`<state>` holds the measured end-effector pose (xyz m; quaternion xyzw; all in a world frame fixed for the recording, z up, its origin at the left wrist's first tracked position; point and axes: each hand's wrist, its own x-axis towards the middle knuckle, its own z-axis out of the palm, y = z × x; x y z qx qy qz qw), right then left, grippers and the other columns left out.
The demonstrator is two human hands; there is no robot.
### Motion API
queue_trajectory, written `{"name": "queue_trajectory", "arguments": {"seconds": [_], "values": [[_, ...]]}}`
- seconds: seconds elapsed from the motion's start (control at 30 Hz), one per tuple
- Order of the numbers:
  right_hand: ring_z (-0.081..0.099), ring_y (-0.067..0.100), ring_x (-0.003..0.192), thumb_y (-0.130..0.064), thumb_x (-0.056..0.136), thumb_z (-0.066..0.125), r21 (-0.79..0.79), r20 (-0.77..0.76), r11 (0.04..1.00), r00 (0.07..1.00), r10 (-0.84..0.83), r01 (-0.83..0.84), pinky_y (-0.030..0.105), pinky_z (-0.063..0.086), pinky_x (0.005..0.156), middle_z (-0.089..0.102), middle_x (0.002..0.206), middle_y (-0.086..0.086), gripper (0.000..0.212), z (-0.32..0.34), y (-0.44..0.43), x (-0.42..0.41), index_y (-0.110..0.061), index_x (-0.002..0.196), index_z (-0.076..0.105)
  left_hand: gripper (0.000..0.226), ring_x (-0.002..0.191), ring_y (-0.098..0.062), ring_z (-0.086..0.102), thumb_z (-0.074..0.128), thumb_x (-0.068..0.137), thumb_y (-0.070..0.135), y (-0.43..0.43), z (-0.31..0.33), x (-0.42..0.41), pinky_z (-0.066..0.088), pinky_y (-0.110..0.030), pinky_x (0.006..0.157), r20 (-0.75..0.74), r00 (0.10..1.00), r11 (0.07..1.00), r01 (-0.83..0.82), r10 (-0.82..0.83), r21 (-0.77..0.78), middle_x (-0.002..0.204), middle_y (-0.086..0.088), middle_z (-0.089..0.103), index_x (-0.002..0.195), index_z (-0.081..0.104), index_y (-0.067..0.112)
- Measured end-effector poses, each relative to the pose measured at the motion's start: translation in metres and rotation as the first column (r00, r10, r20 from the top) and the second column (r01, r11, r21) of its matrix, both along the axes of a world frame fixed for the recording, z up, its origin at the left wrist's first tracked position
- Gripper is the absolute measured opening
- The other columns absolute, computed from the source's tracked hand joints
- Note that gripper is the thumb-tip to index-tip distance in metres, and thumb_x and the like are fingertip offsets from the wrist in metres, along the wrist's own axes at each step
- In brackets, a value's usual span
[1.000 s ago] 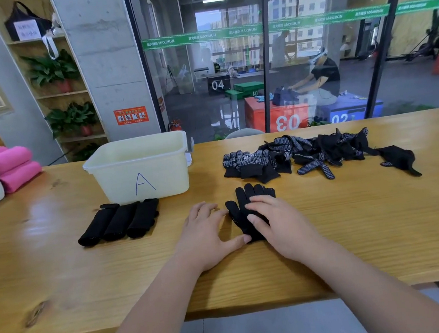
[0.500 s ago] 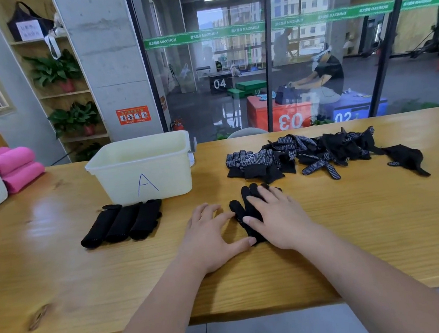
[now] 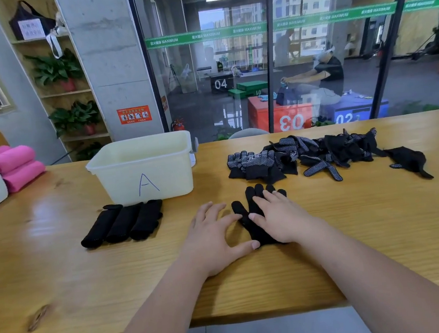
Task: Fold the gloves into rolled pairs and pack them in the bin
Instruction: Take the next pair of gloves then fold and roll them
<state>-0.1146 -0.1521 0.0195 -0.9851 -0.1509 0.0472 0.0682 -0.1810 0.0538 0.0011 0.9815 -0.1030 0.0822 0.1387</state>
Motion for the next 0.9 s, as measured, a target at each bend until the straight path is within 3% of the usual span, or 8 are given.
{"name": "queue_trajectory", "arguments": {"seconds": [0.13, 0.27, 0.47, 0.63, 0.77, 0.9], "values": [[0.005, 0.032, 0.162, -0.060, 0.109, 0.025, -0.010, 0.097, 0.999, 0.994, -0.044, 0.045, 0.050, 0.016, 0.130, 0.006, 0.176, 0.009, 0.072, 0.008, 0.008, 0.010, -0.019, 0.168, 0.016, 0.095, 0.159, -0.013, -0.001, 0.046, 0.074, 0.100, 0.000, 0.000, 0.001, 0.016, -0.046, 0.130, -0.004, 1.000, 1.000, 0.001, -0.001, -0.017, 0.169, 0.014, 0.025, 0.154, 0.045, 0.048], [0.009, 0.032, 0.161, -0.063, 0.109, 0.025, -0.024, 0.027, 0.999, 0.999, -0.028, 0.029, 0.051, 0.020, 0.129, 0.011, 0.176, 0.009, 0.075, 0.004, 0.021, 0.015, -0.015, 0.166, 0.021, 0.096, 0.159, -0.012, -0.001, 0.046, 0.074, 0.100, 0.001, -0.001, 0.001, 0.016, -0.047, 0.130, 0.000, 1.000, 1.000, 0.005, -0.005, -0.022, 0.170, 0.013, 0.024, 0.154, 0.045, 0.048], [0.003, 0.033, 0.162, -0.070, 0.105, 0.018, -0.008, 0.096, 0.998, 0.994, -0.060, 0.061, 0.052, 0.013, 0.130, 0.005, 0.176, 0.008, 0.080, -0.008, 0.030, 0.020, -0.019, 0.167, 0.017, 0.103, 0.157, -0.009, 0.006, 0.052, 0.070, 0.099, 0.003, -0.004, 0.003, 0.023, -0.044, 0.128, 0.063, 0.998, 0.992, 0.008, 0.000, -0.123, 0.163, 0.015, 0.031, 0.154, 0.041, 0.041], [-0.010, 0.035, 0.162, -0.083, 0.096, 0.010, -0.031, 0.044, 0.996, 0.995, -0.085, 0.087, 0.059, -0.003, 0.129, -0.008, 0.177, 0.000, 0.088, -0.016, 0.037, 0.027, -0.034, 0.169, 0.003, 0.085, 0.153, -0.007, 0.016, 0.045, 0.088, 0.088, 0.003, -0.004, 0.002, 0.024, -0.036, 0.126, 0.145, 0.989, 0.977, 0.023, 0.008, -0.210, 0.155, 0.018, 0.038, 0.151, 0.043, 0.032], [-0.018, 0.039, 0.160, -0.080, 0.097, 0.016, -0.069, -0.023, 0.995, 0.997, -0.074, 0.072, 0.065, -0.007, 0.126, -0.017, 0.175, -0.003, 0.087, -0.008, 0.046, 0.023, -0.034, 0.168, -0.006, 0.074, 0.149, -0.009, 0.025, 0.030, 0.098, 0.081, 0.005, -0.005, 0.004, 0.028, -0.035, 0.123, 0.200, 0.979, 0.973, 0.007, 0.041, -0.231, 0.150, 0.014, 0.045, 0.147, 0.050, 0.029], [-0.019, 0.039, 0.159, -0.074, 0.100, 0.017, -0.044, 0.004, 0.999, 1.000, -0.013, 0.013, 0.066, -0.010, 0.125, -0.018, 0.175, -0.003, 0.081, -0.012, 0.059, -0.003, -0.035, 0.168, -0.007, 0.058, 0.138, -0.010, 0.037, 0.026, 0.106, 0.064, 0.005, -0.005, 0.004, 0.036, -0.036, 0.116, 0.268, 0.959, 0.966, -0.021, 0.092, -0.258, 0.140, 0.012, 0.053, 0.138, 0.058, 0.028]]}}
